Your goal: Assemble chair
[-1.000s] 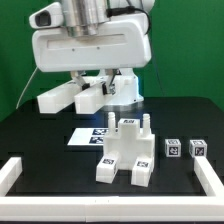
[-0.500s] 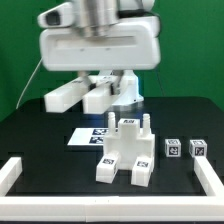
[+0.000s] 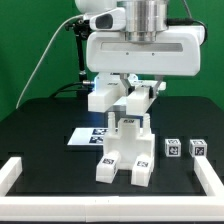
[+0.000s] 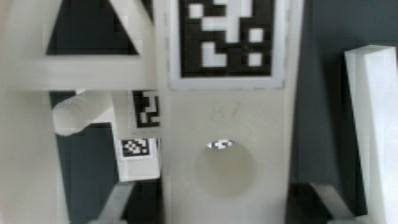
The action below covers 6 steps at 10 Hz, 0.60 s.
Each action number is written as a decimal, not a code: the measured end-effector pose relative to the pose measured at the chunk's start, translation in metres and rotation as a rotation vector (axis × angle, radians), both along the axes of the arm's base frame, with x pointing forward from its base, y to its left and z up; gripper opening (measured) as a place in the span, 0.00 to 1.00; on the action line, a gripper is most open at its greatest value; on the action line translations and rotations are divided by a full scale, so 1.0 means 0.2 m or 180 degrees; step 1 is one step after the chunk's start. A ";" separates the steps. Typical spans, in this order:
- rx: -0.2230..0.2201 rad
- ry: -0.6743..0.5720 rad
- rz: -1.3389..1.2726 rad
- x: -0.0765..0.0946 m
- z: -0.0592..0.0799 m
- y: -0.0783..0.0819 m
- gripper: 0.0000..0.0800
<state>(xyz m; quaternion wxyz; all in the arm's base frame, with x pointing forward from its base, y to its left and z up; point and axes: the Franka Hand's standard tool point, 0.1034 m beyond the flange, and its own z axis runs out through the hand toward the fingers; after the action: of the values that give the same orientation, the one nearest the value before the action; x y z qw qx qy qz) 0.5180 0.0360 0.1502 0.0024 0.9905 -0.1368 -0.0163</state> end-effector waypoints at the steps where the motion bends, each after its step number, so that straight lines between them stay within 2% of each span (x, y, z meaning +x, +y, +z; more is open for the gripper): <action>1: -0.0002 0.0004 0.0001 0.00 -0.01 0.00 0.36; 2: -0.0011 -0.0005 0.0017 0.00 -0.01 0.01 0.36; 4: -0.0012 -0.0038 0.0134 -0.03 -0.04 0.08 0.36; 6: -0.0018 -0.0054 0.0163 -0.02 -0.07 0.07 0.36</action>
Offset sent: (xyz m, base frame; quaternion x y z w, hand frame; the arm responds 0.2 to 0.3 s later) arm -0.0066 0.0153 -0.0099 -0.0105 0.0261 -0.0446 0.9986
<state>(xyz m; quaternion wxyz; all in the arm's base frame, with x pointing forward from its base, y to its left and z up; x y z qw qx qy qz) 0.5138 0.0502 0.1366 0.0045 0.9937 -0.1114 -0.0074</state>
